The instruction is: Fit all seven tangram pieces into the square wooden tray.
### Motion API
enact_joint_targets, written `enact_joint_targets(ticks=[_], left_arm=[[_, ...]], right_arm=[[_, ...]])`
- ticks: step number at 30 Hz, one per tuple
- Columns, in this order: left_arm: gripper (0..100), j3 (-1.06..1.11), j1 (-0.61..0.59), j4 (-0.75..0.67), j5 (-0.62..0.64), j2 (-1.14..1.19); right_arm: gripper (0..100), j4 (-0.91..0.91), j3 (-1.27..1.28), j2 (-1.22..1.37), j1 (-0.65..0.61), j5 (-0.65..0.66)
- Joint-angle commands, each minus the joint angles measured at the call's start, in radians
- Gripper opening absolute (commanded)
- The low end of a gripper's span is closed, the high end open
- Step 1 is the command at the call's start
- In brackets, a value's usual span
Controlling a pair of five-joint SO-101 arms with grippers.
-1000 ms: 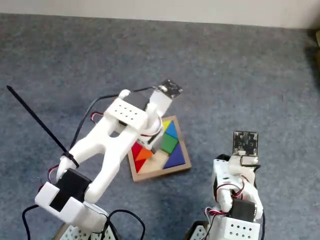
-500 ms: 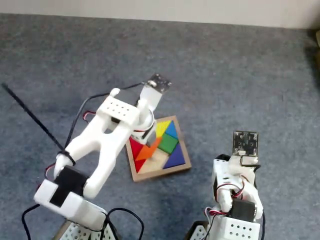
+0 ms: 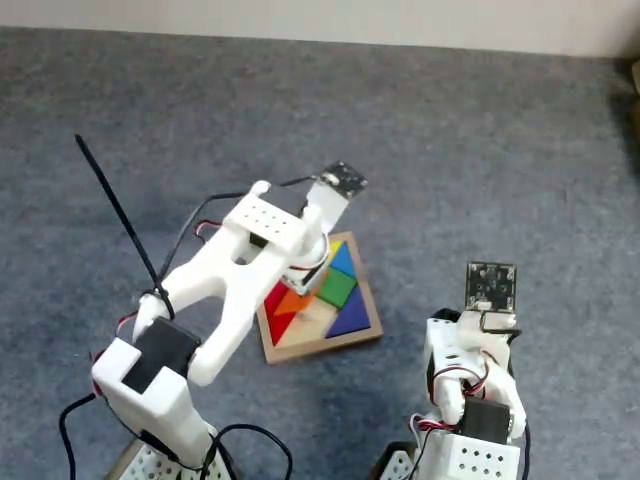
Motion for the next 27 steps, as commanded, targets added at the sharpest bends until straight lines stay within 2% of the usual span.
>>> enact_joint_targets(ticks=[1,27], left_arm=[[15,-0.004,0.073,0.008,0.000,0.021],[15,-0.002,0.248,0.009,0.002,0.074]], right_arm=[[0.5,-0.018,0.142,-0.007,0.010,-0.005],[0.5,-0.018,0.142,-0.007,0.012,-0.005]])
